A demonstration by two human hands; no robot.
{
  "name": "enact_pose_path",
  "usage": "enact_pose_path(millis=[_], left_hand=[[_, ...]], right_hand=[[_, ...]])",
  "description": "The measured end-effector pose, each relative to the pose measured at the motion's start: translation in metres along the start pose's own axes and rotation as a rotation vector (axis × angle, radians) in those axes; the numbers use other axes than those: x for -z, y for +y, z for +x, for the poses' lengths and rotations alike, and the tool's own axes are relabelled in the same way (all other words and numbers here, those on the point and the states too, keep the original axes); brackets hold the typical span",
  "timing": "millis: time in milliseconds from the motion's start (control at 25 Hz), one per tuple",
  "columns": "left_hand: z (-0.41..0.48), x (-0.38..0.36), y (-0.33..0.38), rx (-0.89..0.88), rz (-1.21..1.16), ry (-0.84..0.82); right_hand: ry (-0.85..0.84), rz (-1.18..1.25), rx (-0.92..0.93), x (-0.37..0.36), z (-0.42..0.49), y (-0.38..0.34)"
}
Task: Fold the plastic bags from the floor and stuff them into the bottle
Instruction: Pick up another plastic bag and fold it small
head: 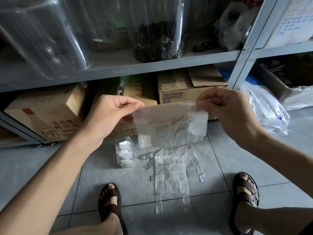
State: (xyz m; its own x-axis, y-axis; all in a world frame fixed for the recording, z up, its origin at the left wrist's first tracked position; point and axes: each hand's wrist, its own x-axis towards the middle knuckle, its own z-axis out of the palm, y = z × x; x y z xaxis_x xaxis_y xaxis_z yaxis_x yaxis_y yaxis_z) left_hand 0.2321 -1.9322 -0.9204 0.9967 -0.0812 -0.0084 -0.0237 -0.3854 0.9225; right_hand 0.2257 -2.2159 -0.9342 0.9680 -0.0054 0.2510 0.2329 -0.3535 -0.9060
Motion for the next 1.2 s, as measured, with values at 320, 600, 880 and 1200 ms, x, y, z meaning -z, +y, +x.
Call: enact_pose_path(millis=[320, 600, 880, 1200], left_hand=[[-0.006, -0.033, 0.006, -0.264, 0.472, -0.152], [-0.002, -0.049, 0.007, -0.410, 0.702, -0.136], [-0.002, -0.052, 0.010, -0.365, 0.675, -0.097], [-0.002, -0.054, 0.016, -0.229, 0.629, -0.137]], right_hand=[[-0.114, -0.197, 0.170, -0.011, -0.011, -0.012], [-0.128, -0.223, 0.219, -0.013, -0.010, -0.014], [-0.134, -0.229, 0.240, -0.013, -0.010, -0.012], [-0.141, -0.239, 0.259, -0.014, -0.013, -0.014]])
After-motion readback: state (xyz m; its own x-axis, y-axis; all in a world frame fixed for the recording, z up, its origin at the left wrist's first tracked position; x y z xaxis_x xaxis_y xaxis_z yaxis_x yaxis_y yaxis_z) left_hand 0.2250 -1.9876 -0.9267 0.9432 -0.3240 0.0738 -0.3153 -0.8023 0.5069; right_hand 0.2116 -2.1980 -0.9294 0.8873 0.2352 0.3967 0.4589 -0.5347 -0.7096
